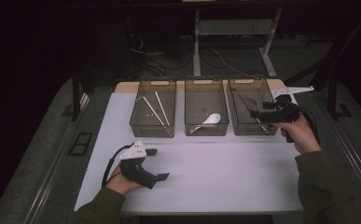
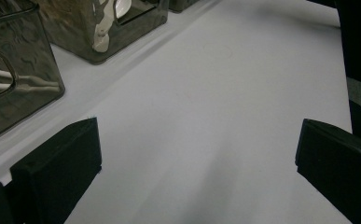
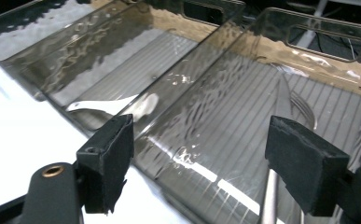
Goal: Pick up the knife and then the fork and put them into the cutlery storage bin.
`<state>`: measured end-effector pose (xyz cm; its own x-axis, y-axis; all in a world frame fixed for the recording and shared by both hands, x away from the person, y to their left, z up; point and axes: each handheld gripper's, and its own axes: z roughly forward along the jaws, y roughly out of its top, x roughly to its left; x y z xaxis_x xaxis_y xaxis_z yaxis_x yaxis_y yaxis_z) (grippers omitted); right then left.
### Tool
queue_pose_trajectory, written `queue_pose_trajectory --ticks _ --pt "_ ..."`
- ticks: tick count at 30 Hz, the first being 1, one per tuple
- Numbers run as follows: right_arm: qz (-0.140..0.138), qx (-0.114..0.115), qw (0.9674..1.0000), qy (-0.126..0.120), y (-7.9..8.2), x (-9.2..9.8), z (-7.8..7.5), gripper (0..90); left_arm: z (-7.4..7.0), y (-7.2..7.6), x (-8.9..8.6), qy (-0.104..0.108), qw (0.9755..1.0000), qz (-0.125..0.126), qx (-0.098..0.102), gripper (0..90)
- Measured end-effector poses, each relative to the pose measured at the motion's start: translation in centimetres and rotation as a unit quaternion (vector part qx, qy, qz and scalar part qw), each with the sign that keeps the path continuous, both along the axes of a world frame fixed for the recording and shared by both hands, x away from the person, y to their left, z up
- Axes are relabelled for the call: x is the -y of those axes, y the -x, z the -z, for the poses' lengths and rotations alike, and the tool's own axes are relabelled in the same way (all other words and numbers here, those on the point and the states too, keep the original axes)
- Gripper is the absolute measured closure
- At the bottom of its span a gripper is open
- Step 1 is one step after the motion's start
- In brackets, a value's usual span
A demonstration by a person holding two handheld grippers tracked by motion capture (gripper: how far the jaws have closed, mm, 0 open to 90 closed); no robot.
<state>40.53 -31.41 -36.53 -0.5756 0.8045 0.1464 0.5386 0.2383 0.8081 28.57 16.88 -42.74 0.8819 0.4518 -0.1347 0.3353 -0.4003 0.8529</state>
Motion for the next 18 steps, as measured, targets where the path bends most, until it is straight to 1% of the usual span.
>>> queue_pose_trajectory --ticks 6,12,13,14,18 --pt "-0.02 0.02 0.9996 -0.001 2.2 -0.3 0.2 20.0 0.0 0.1 0.0 -0.001 1.0 0.0 0.0 0.0" --pt "-0.038 0.026 0.9988 -0.012 4.4 -0.7 0.9 19.5 0.0 0.2 0.0 -0.002 1.0 -0.004 -0.001 0.0" --pt "-0.041 0.026 0.9988 -0.011 4.8 -0.8 1.0 19.1 0.0 0.2 0.0 -0.003 1.0 -0.004 -0.001 0.0" --pt "-0.042 0.03 0.9986 -0.01 5.2 -0.9 1.2 19.1 0.0 0.3 0.1 -0.002 1.0 -0.005 0.001 0.0" --pt "-0.053 0.033 0.998 -0.013 6.6 -1.3 1.8 19.0 0.0 0.3 0.1 -0.001 1.0 -0.006 0.002 0.0"
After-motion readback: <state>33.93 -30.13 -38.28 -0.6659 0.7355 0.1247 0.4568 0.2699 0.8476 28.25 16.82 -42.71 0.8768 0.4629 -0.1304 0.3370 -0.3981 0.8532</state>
